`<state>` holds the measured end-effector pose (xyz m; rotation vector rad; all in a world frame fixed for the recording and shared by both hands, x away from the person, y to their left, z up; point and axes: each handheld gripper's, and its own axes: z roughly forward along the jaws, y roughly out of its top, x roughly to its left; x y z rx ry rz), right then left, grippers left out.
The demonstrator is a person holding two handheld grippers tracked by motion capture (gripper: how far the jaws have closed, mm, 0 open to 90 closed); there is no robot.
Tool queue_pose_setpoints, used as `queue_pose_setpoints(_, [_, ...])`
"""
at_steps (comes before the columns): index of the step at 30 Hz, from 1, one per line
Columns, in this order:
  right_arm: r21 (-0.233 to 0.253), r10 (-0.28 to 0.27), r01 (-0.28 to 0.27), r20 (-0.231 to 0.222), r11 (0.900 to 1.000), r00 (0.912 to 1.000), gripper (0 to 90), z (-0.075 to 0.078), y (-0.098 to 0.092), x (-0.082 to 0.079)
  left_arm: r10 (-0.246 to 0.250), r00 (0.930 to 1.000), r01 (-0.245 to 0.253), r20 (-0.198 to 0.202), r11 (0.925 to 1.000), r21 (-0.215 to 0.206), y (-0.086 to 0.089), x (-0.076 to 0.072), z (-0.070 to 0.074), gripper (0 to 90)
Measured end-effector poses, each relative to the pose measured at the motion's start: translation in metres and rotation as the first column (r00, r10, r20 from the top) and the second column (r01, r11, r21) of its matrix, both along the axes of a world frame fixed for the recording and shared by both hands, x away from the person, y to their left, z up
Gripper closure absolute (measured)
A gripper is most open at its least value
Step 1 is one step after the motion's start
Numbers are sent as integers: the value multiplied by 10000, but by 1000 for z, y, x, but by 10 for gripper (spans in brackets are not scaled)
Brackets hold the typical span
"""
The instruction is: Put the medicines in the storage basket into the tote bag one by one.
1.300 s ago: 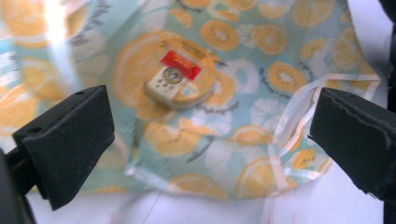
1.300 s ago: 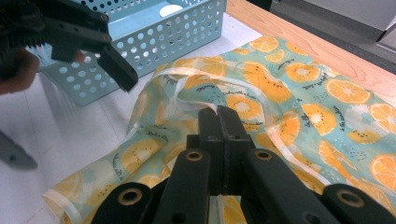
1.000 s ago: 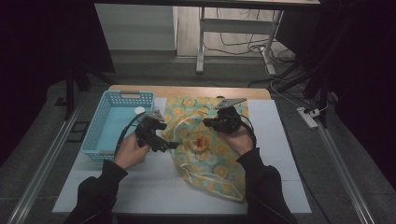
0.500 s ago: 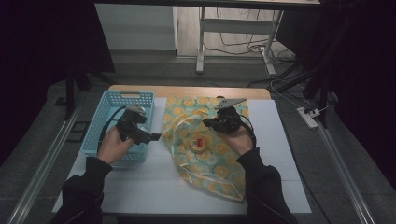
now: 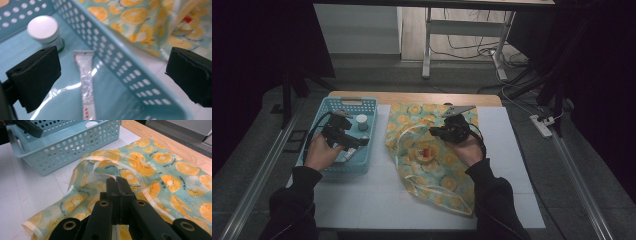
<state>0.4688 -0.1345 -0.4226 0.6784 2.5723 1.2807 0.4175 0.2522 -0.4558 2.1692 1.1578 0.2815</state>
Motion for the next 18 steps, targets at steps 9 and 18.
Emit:
queue_pose_setpoints(9, [-15, -3, 3, 4, 10000, 10000, 896, 0, 0, 0, -127, 9969, 147, -772, 9996, 256, 13, 13, -18, 0])
queue_pose_setpoints(18, [-1, 30, -30, 30, 10000, 10000, 896, 0, 0, 0, -316, 9886, 453, -1470, 9949, 905, 7, 28, -36, 0])
